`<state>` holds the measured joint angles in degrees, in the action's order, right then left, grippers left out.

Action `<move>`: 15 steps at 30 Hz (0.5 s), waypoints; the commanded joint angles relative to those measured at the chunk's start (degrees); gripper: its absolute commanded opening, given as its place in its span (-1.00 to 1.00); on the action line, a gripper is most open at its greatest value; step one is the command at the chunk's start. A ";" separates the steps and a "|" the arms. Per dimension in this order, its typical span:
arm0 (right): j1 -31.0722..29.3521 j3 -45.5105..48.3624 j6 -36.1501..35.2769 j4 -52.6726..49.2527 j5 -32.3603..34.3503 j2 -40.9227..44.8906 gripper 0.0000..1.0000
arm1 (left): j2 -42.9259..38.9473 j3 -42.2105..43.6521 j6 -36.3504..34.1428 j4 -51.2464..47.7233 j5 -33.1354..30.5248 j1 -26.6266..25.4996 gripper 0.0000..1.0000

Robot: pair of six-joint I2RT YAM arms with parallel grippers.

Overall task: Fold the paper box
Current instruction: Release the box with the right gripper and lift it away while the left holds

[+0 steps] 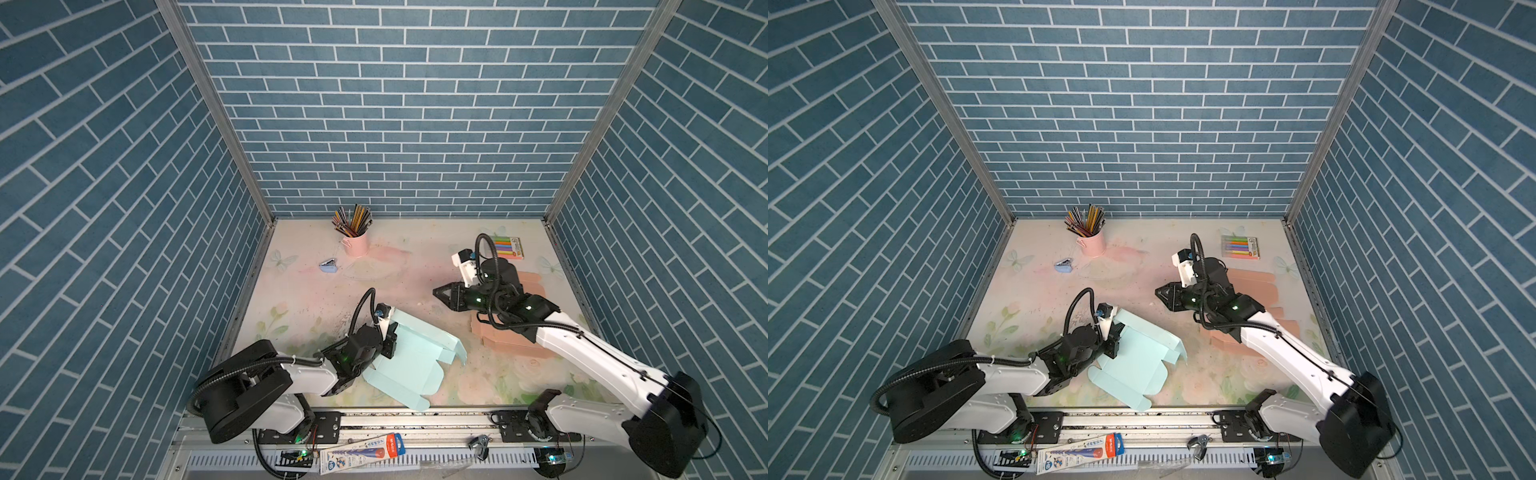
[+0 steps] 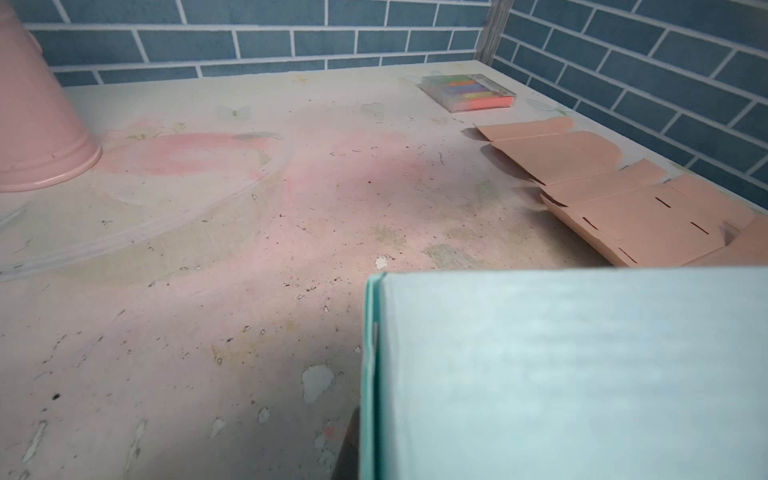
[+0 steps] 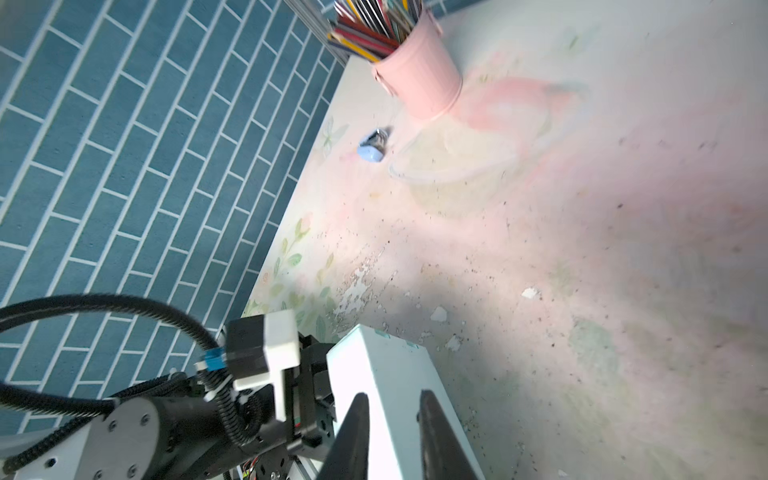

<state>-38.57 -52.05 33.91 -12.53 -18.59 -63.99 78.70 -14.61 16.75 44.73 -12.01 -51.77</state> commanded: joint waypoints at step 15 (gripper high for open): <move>-14.82 -6.95 -6.53 -22.06 26.32 6.54 -0.92 | -6.45 -15.21 14.17 -32.48 -9.62 1.26 -0.86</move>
<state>-51.88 -57.36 28.69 -31.75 1.41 -56.82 74.17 -28.25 28.12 18.63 -19.51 -51.16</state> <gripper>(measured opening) 0.050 0.095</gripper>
